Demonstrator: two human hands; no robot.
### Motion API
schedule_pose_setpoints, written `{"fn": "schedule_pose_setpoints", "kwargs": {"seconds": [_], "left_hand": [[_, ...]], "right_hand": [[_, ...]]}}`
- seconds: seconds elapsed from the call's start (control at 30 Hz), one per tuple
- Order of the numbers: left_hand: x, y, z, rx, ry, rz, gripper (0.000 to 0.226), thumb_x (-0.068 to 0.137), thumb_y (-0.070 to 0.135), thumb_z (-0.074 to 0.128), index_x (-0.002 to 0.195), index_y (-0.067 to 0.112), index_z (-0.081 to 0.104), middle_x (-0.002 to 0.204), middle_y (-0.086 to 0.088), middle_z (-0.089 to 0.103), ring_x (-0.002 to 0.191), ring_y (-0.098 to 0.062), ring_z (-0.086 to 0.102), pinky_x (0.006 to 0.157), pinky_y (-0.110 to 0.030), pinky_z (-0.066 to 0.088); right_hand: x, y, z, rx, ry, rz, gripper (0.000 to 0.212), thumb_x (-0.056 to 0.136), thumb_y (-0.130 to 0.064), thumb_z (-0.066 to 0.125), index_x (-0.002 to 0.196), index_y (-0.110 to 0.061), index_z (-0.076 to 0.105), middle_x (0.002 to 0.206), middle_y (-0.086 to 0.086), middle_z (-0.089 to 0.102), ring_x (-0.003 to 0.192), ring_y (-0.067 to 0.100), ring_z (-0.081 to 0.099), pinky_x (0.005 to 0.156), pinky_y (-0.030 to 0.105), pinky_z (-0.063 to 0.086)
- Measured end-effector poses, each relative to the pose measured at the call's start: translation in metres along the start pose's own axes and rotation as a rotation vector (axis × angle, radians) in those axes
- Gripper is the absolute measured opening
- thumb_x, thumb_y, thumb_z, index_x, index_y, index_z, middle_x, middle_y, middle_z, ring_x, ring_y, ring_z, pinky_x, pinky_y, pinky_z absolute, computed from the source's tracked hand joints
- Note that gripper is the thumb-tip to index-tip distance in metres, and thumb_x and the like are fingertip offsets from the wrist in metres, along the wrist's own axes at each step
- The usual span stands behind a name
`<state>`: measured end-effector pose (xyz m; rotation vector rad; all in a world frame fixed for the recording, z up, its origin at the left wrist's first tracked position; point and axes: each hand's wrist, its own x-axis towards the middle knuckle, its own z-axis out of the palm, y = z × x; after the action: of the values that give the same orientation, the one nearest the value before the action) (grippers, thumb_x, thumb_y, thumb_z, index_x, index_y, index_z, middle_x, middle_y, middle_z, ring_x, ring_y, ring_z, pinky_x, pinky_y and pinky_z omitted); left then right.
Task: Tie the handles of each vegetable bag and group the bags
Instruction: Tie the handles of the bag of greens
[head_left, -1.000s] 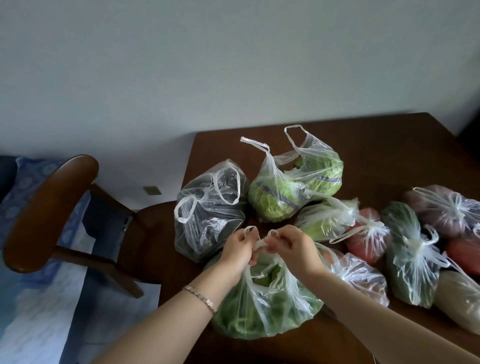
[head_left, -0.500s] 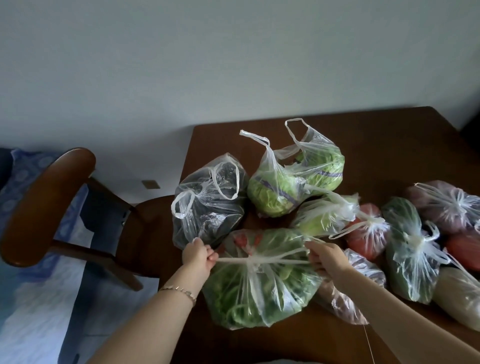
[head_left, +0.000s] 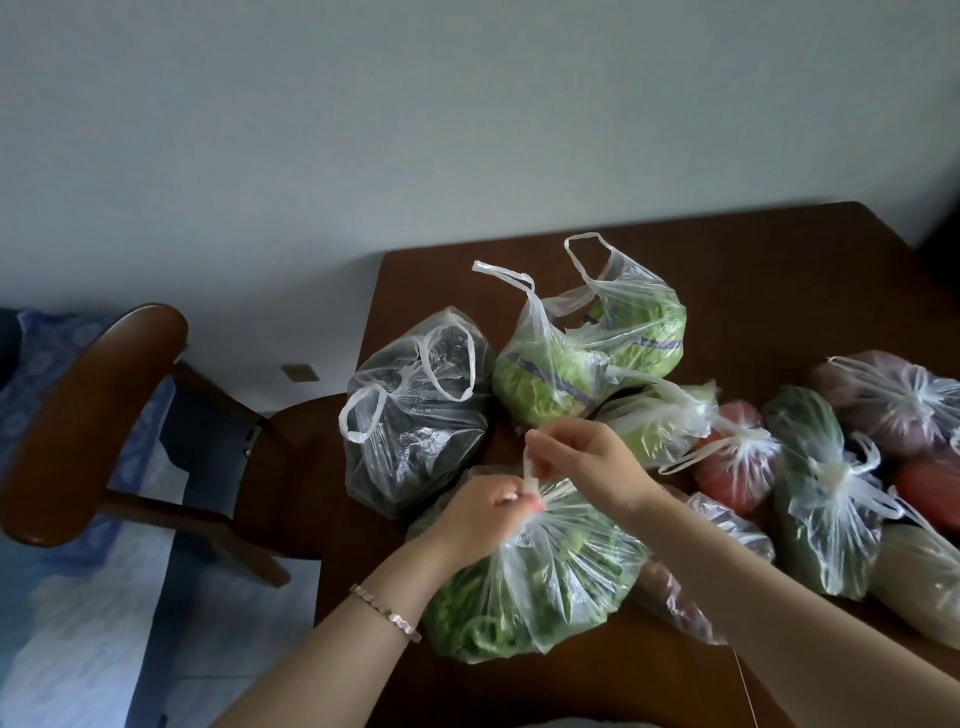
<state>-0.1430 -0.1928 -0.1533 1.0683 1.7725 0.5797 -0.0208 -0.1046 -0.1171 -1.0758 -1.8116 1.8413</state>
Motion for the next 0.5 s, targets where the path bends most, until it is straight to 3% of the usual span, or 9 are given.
{"fn": "schedule_pose_setpoints", "kwargs": {"seconds": [0.07, 0.13, 0.17, 0.23, 0.33, 0.4, 0.5], "left_hand": [[0.001, -0.001, -0.001, -0.209, 0.152, -0.045, 0.024, 0.091, 0.020, 0.053, 0.074, 0.005, 0.063, 0.052, 0.002, 0.045, 0.045, -0.006, 0.039, 0.050, -0.018, 0.032], [0.000, -0.003, -0.001, -0.428, 0.207, -0.095, 0.024, 0.093, 0.014, 0.050, 0.073, 0.012, 0.062, 0.050, 0.001, 0.043, 0.036, -0.003, 0.035, 0.039, -0.014, 0.027], [-0.002, -0.004, 0.000, -0.510, 0.211, -0.115, 0.024, 0.094, 0.013, 0.049, 0.074, 0.011, 0.062, 0.051, -0.001, 0.043, 0.034, -0.002, 0.033, 0.036, -0.013, 0.025], [-0.004, -0.003, 0.004, -0.568, 0.205, -0.124, 0.023, 0.095, 0.013, 0.048, 0.074, 0.010, 0.059, 0.047, 0.003, 0.044, 0.031, -0.001, 0.032, 0.035, -0.012, 0.024], [-0.004, 0.003, 0.008, -0.579, 0.200, -0.115, 0.026, 0.095, 0.014, 0.047, 0.072, 0.010, 0.057, 0.039, 0.009, 0.040, 0.029, -0.001, 0.028, 0.034, -0.012, 0.022], [-0.004, 0.008, 0.007, -0.627, 0.222, -0.139, 0.026, 0.096, 0.014, 0.045, 0.072, 0.010, 0.056, 0.044, 0.005, 0.039, 0.029, 0.000, 0.027, 0.033, -0.011, 0.022], [-0.003, 0.013, 0.001, -0.685, 0.321, -0.135, 0.021, 0.096, 0.016, 0.044, 0.078, 0.014, 0.052, 0.055, 0.000, 0.040, 0.029, 0.000, 0.028, 0.034, -0.011, 0.023]], "right_hand": [[0.006, 0.013, 0.002, 0.133, 0.072, 0.043, 0.014, 0.090, -0.015, 0.054, 0.099, -0.007, 0.062, 0.084, 0.006, 0.065, 0.072, 0.014, 0.063, 0.078, 0.025, 0.055], [0.005, 0.031, 0.001, -0.062, 0.073, 0.103, 0.029, 0.091, -0.012, 0.052, 0.119, -0.005, 0.056, 0.101, 0.007, 0.065, 0.080, 0.013, 0.064, 0.079, 0.021, 0.054], [0.004, 0.039, 0.003, -0.228, -0.004, 0.103, 0.028, 0.092, -0.011, 0.051, 0.119, -0.005, 0.057, 0.105, 0.009, 0.066, 0.079, 0.013, 0.063, 0.072, 0.013, 0.051], [-0.001, 0.050, 0.012, -0.463, -0.171, 0.023, 0.024, 0.092, -0.009, 0.049, 0.109, 0.001, 0.064, 0.108, 0.015, 0.064, 0.083, 0.021, 0.062, 0.060, 0.007, 0.043], [0.001, 0.060, 0.027, -0.507, -0.189, -0.093, 0.022, 0.092, -0.013, 0.050, 0.101, 0.000, 0.066, 0.107, 0.007, 0.057, 0.085, 0.010, 0.051, 0.069, 0.004, 0.035], [0.005, 0.061, 0.031, -0.386, -0.125, -0.051, 0.018, 0.091, -0.014, 0.052, 0.093, -0.005, 0.068, 0.092, 0.001, 0.057, 0.074, 0.006, 0.048, 0.069, 0.009, 0.038], [0.005, 0.065, 0.038, -0.071, 0.001, 0.190, 0.024, 0.091, -0.014, 0.052, 0.071, -0.014, 0.064, 0.065, -0.001, 0.056, 0.055, 0.009, 0.045, 0.052, 0.015, 0.040]]}}
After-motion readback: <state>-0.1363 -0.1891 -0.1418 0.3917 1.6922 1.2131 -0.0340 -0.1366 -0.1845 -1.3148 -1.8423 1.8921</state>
